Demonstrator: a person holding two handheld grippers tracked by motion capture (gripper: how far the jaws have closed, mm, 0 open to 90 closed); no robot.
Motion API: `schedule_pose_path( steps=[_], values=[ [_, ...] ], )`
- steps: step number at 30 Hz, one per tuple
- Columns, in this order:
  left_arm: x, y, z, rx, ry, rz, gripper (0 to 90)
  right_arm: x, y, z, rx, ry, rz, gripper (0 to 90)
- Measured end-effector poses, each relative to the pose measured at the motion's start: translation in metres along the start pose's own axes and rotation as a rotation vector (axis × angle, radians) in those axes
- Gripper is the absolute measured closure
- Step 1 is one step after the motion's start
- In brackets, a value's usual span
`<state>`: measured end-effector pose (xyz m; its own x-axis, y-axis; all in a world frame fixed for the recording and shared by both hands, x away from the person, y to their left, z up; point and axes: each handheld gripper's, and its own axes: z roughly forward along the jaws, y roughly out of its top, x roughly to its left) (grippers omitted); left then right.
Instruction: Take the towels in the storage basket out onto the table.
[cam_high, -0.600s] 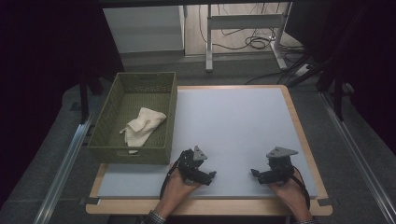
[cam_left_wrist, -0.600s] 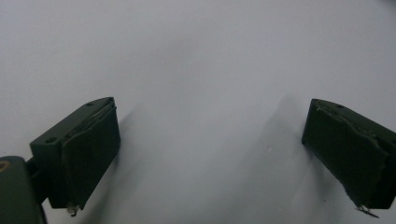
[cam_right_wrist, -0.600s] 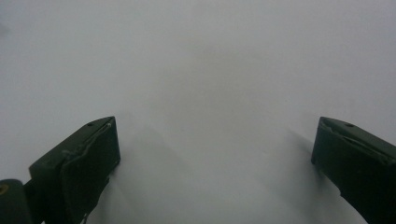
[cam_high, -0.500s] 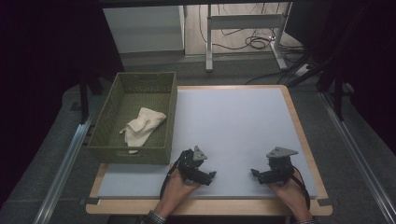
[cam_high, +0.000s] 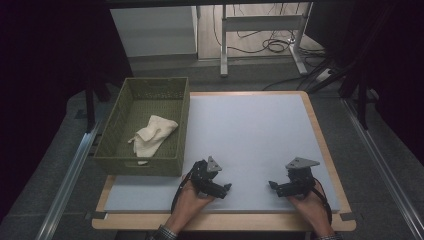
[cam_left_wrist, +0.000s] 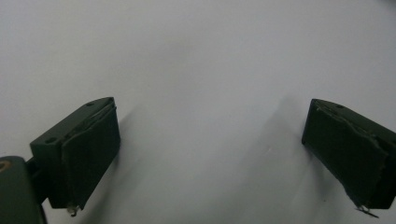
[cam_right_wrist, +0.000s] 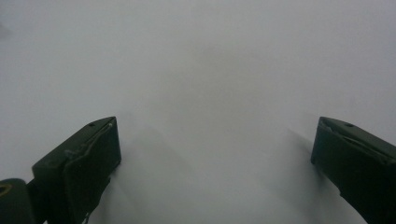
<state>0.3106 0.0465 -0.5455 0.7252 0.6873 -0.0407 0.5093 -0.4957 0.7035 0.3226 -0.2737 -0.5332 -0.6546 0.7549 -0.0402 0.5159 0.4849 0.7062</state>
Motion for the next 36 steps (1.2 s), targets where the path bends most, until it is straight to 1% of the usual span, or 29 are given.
schedule_pose_path(
  steps=[19,21,24,25,28,31,33,36],
  values=[
    [0.0,0.001,0.0,0.005,-0.001,0.001,4.2,0.0,0.0,0.0,0.003,-0.002,-0.002,1.4],
    [0.0,0.001,-0.001,0.006,-0.003,0.012,4.3,0.0,0.0,0.0,0.003,-0.002,-0.003,1.4],
    [0.001,0.002,-0.001,0.011,-0.005,0.012,5.1,0.001,0.0,0.0,0.003,-0.002,-0.003,1.4],
    [0.0,0.003,-0.002,0.019,-0.001,0.014,5.1,0.0,0.0,0.0,0.004,-0.002,-0.003,1.4],
    [-0.001,0.004,-0.004,0.016,0.011,0.025,5.1,0.001,0.0,0.0,0.003,-0.002,-0.003,1.4],
    [-0.001,0.008,-0.01,0.002,-0.012,0.022,5.3,0.001,0.0,0.0,0.003,-0.002,-0.003,1.4],
    [-0.002,0.01,-0.011,-0.003,-0.006,0.028,5.3,0.001,0.0,0.0,0.003,-0.003,-0.003,1.4],
    [-0.004,0.013,-0.011,0.004,-0.003,0.048,5.2,0.001,0.0,0.0,0.003,-0.003,-0.004,1.4]
  ],
)
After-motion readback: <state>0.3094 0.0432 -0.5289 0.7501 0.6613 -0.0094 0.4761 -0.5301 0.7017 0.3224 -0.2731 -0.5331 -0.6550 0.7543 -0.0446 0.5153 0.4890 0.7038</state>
